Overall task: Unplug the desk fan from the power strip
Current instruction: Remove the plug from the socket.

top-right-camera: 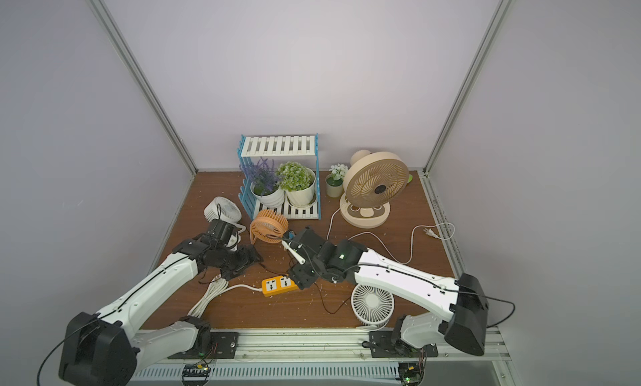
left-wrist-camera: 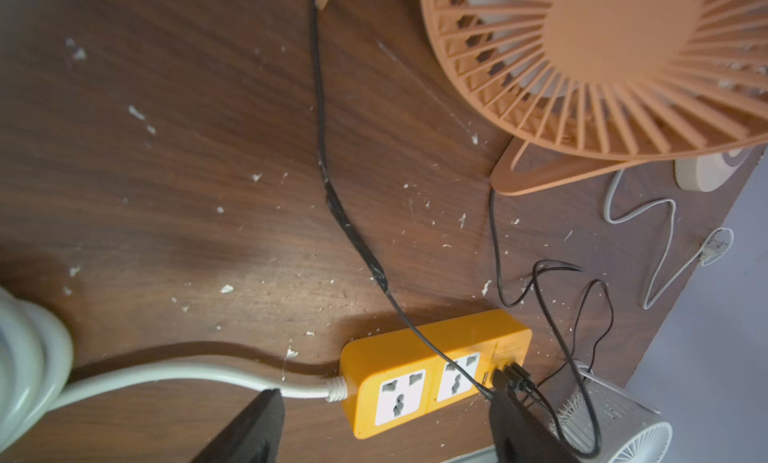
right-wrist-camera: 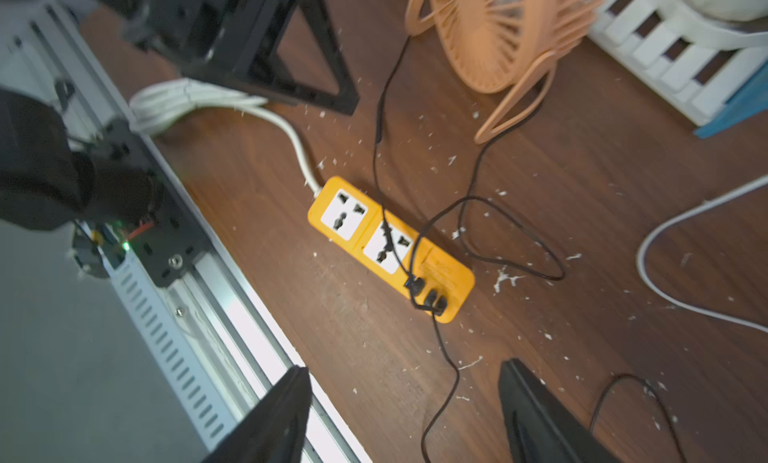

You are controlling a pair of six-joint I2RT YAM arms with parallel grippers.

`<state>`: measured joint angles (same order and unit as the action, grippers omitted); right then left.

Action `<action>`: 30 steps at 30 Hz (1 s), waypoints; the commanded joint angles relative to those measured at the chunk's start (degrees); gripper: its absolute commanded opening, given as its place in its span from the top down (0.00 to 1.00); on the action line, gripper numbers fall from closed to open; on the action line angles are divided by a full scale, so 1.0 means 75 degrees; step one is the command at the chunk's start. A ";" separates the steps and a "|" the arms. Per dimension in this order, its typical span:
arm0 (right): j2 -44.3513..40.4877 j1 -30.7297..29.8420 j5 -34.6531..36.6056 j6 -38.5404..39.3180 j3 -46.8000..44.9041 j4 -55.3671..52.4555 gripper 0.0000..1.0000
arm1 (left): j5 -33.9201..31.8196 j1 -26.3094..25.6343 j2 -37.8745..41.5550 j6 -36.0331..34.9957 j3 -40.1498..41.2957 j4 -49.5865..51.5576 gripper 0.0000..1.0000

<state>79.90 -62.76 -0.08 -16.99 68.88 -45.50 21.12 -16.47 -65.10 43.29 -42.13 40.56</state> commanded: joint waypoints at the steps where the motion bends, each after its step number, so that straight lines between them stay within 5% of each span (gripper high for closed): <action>1: 0.0262 -0.0295 -0.0015 0.0364 0.0350 0.0057 0.31 | -0.0038 -0.0037 0.0382 0.0355 0.0217 0.0265 0.22; 9: 0.1799 -0.0404 0.0446 0.0289 0.1386 -0.0540 0.47 | -0.0077 -0.0102 0.0817 0.0697 0.0712 0.0255 0.33; 17: 0.3056 -0.0399 0.0861 0.0107 0.2508 -0.1603 0.52 | 0.0413 -0.0103 0.0944 0.0647 0.1094 0.0033 0.39; 24: 0.3338 -0.0316 0.1227 -0.0181 0.2603 -0.2007 0.60 | 0.1313 -0.0274 0.0394 0.0466 0.1424 -0.0673 0.42; 30: 0.3409 -0.0298 0.1070 -0.0248 0.2517 -0.1995 0.61 | 0.1247 -0.0422 0.0405 0.0415 0.1462 -0.0639 0.45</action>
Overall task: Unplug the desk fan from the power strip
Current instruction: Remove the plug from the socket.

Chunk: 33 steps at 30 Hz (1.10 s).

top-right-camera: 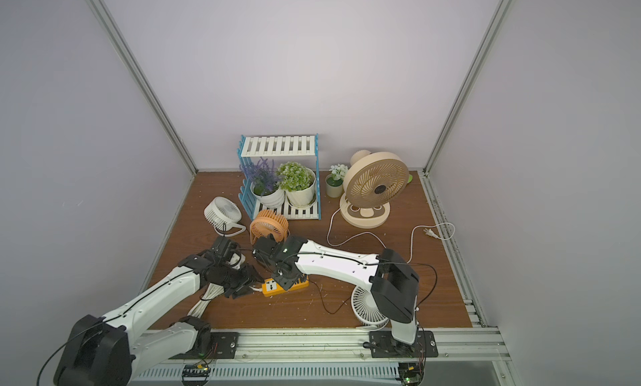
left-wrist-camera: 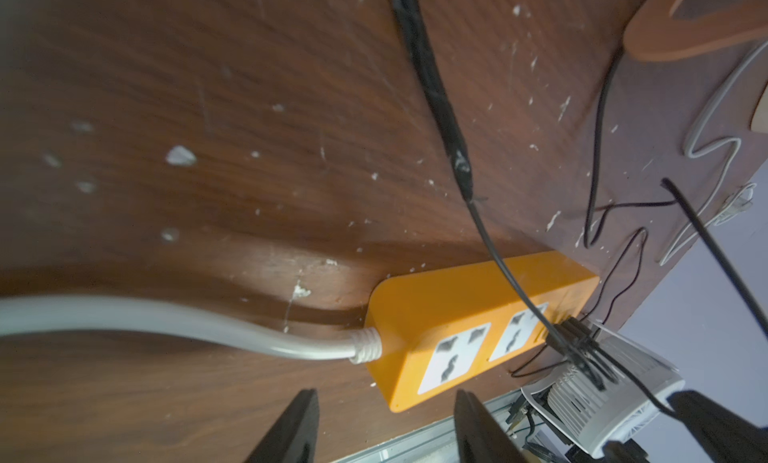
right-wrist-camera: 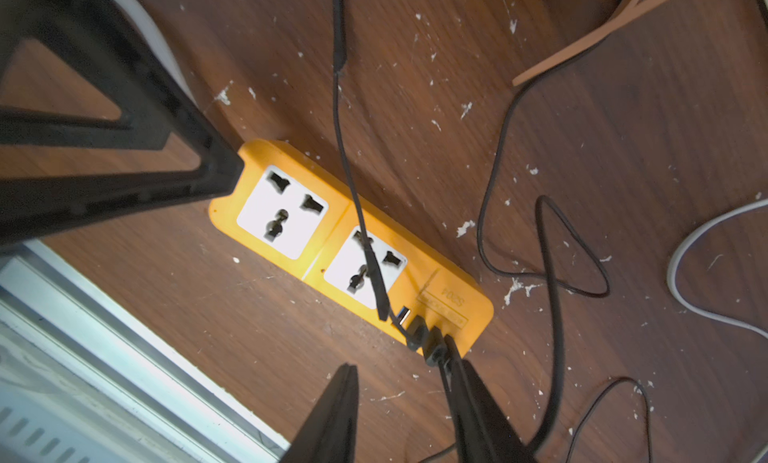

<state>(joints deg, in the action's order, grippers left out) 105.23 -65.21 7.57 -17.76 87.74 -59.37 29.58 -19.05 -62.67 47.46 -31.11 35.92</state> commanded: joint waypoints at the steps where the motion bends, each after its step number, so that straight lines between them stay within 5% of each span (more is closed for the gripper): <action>1: 0.0042 0.0021 0.0026 -0.0163 -0.0009 -0.0143 0.61 | 0.0111 -0.0074 0.0099 -0.0167 -0.0002 0.0015 0.45; 10: 0.0271 0.0046 -0.0223 -0.0254 -0.0099 -0.0100 0.68 | 0.0158 -0.0089 -0.0074 -0.0425 0.0007 0.0166 0.47; 33: 0.0546 0.0329 -0.0305 -0.0586 -0.0135 -0.0228 0.69 | 0.0435 -0.0226 -0.0516 -0.0737 -0.0070 -0.0023 0.55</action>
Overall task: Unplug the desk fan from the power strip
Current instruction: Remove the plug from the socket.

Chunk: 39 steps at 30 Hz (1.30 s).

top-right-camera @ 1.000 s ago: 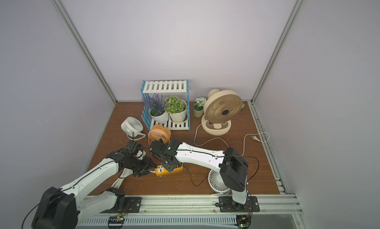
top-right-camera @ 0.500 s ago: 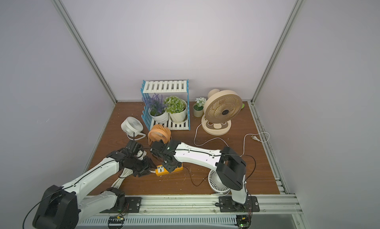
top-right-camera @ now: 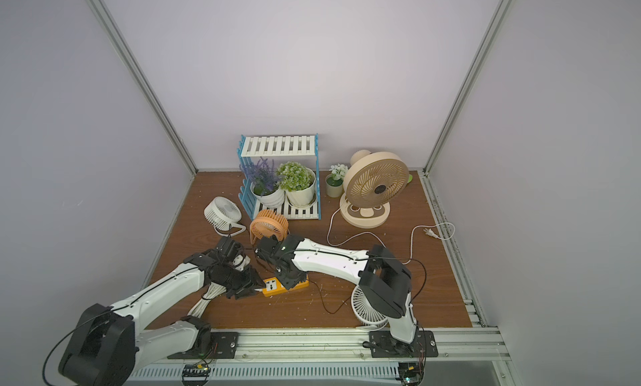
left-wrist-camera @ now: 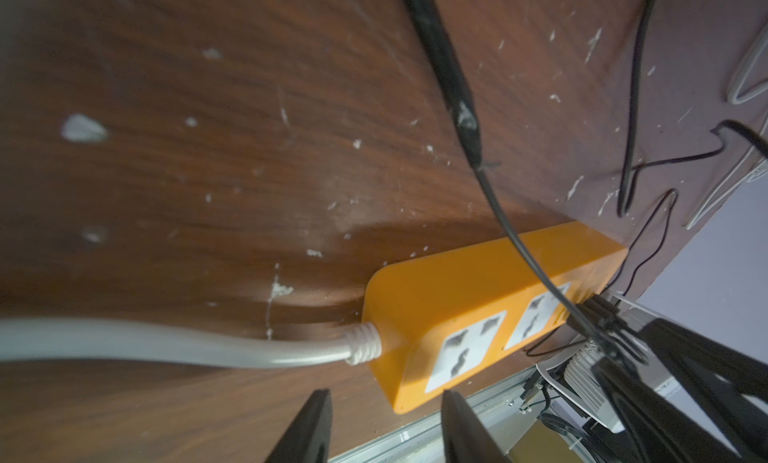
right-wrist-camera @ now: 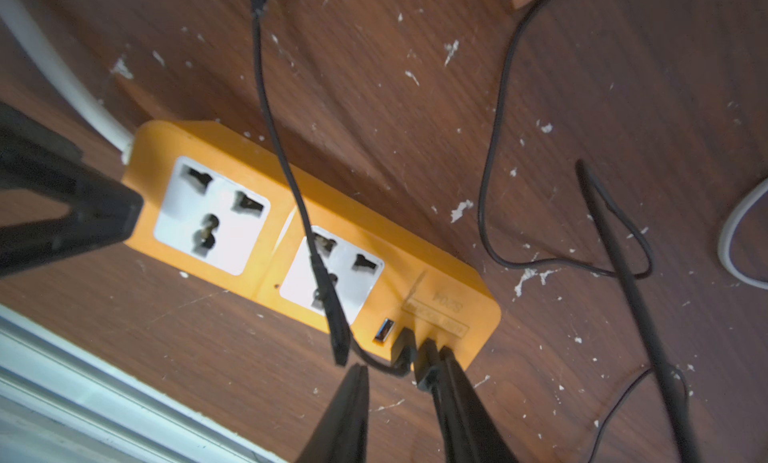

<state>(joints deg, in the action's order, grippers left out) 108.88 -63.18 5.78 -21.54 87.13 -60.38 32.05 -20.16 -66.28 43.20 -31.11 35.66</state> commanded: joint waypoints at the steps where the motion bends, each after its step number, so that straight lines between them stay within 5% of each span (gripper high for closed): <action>1: 0.0071 0.0055 -0.0073 -0.0072 -0.0043 -0.0098 0.69 | 0.0096 -0.0077 -0.0043 -0.0170 -0.0070 0.0029 0.56; 39: 0.0394 0.0063 -0.0138 -0.0071 0.0145 -0.0212 0.81 | 0.0062 -0.0124 -0.0230 -0.0299 -0.0107 0.0123 0.62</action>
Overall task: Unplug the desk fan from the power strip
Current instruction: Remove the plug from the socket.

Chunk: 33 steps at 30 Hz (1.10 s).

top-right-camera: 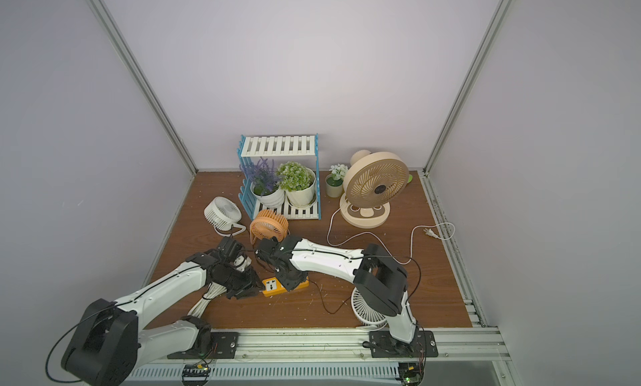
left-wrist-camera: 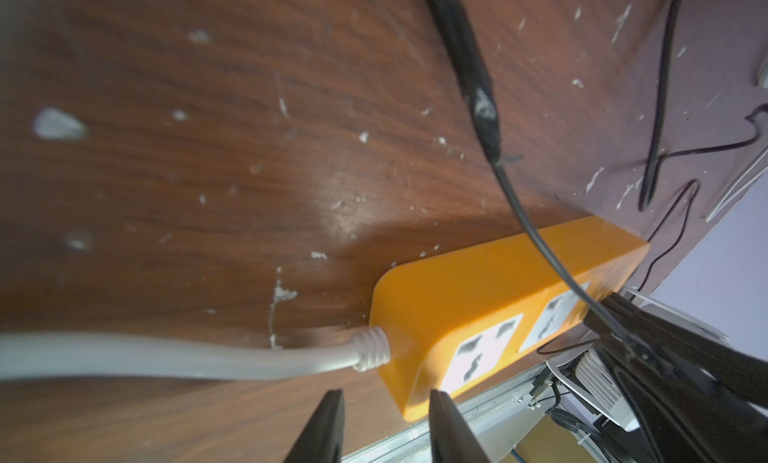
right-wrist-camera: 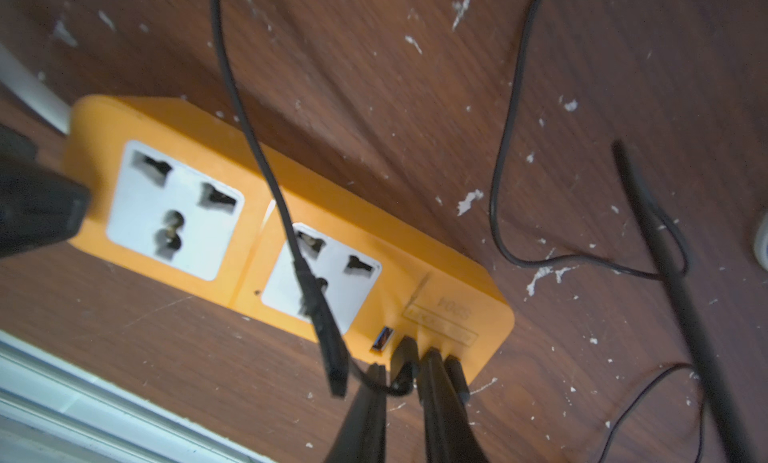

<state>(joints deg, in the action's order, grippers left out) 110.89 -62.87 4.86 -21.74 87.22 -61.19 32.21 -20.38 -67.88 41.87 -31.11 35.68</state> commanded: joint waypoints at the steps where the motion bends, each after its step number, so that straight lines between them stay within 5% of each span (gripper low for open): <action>1: 0.0131 0.0019 -0.0016 -0.0033 0.0125 -0.0106 0.82 | 0.0042 -0.0095 -0.0018 -0.0115 -0.0106 0.0123 0.62; 17: 0.0163 0.0024 -0.0080 -0.0013 0.0130 -0.0115 1.00 | 0.0041 -0.0117 -0.0032 -0.0120 -0.0116 0.0120 0.62; 33: -0.0155 0.0026 0.0008 -0.0031 0.0046 0.0009 1.00 | -0.0257 -0.0319 -0.0341 -0.0145 -0.0201 0.0356 0.64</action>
<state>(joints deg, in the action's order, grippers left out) 110.89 -62.87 4.60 -21.89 87.57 -61.28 31.94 -21.69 -69.58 41.67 -31.99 35.99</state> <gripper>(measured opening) 0.048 0.360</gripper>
